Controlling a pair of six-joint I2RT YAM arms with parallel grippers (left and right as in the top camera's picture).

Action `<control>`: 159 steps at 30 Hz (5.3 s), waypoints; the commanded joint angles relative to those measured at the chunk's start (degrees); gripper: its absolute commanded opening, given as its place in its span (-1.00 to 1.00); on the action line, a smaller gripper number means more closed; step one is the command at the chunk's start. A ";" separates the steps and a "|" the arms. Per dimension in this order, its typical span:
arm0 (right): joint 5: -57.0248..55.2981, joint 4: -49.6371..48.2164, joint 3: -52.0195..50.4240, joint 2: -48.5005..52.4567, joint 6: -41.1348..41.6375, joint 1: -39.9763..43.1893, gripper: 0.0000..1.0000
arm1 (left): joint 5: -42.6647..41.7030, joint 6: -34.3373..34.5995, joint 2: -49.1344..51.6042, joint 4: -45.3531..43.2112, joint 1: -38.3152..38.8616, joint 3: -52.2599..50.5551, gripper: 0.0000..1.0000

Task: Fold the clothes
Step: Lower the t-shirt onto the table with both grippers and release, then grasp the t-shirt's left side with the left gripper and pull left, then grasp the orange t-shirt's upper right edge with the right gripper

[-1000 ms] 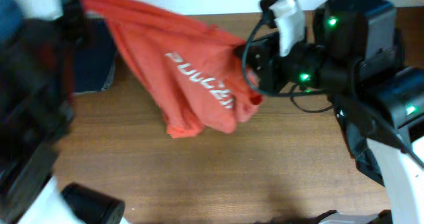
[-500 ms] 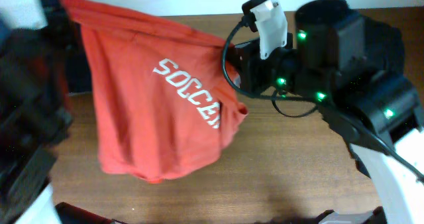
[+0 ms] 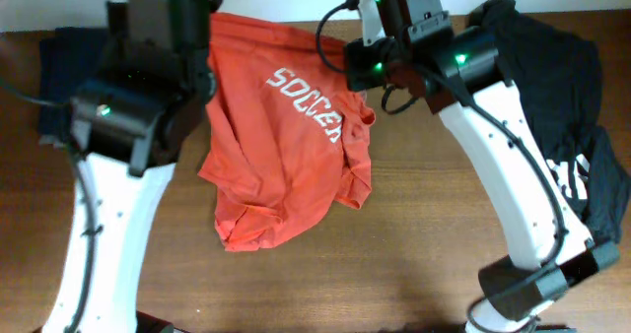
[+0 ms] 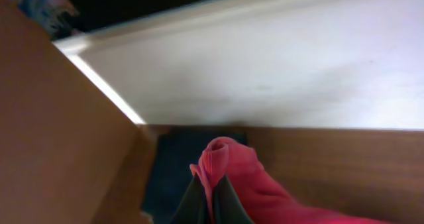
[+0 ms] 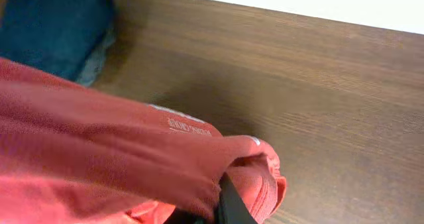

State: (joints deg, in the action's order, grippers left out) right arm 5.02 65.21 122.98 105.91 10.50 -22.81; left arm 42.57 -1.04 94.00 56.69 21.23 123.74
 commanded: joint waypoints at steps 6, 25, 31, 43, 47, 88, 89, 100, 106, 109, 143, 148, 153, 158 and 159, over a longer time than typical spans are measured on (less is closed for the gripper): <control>-5.66 -2.43 -0.09 7.63 0.96 10.19 -0.92 | -2.71 3.04 3.26 -4.31 -1.53 -5.38 -0.99; -3.96 -9.18 -0.09 21.22 0.52 22.45 -0.92 | -34.18 3.41 29.29 -13.35 -1.49 -5.38 -0.99; -3.96 -10.19 -0.09 23.28 0.48 25.77 -0.75 | -34.64 2.27 32.39 -15.98 -1.57 -5.20 0.03; 4.09 -7.89 -0.09 23.04 -1.46 30.29 0.52 | -41.75 -11.17 32.02 16.96 -3.15 -2.75 0.79; 4.07 -7.39 -0.09 23.04 -1.44 30.29 0.52 | -41.79 -11.98 32.13 18.84 -3.13 -7.78 0.49; 8.35 -6.32 -0.09 23.04 -7.56 30.27 0.55 | -35.78 -9.03 32.09 5.31 -2.43 -24.94 -0.99; 9.68 -6.56 -0.09 23.04 -8.72 30.27 0.55 | -34.88 -7.82 32.09 6.05 -2.80 -23.93 -0.98; 12.35 -11.50 -0.09 23.04 -19.15 24.92 0.56 | -33.66 -2.49 31.85 16.00 -5.57 -4.83 -0.98; 12.35 -13.16 -0.09 23.04 -19.08 22.25 0.57 | -33.73 -3.30 31.87 20.92 -5.09 1.14 -0.98; 12.35 -12.52 -0.09 23.04 -19.08 22.10 0.57 | -33.70 -3.30 31.89 21.22 -5.11 0.96 -0.98; 11.21 -20.70 -0.09 23.98 -22.53 14.56 0.55 | -32.24 -1.92 31.87 33.38 -4.72 21.51 -0.99; 9.35 -23.37 -0.09 26.56 -22.51 11.17 0.56 | -32.20 -1.97 31.87 36.04 -4.90 22.77 -0.99; 9.57 -24.37 -0.09 29.40 -22.51 9.62 0.57 | -32.20 -1.99 31.87 37.03 -4.90 22.77 -0.99; 9.84 -25.20 -0.09 32.33 -22.47 8.87 0.62 | -32.22 -1.95 31.87 37.05 -4.83 22.77 -0.99; 9.99 -25.24 -0.09 32.46 -22.47 8.83 0.63 | -32.22 -1.97 31.87 37.05 -4.83 22.77 -0.99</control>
State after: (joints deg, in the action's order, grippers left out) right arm 15.49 40.36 122.98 137.21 -11.99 -13.39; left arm 9.72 -3.57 126.91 93.62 16.38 145.58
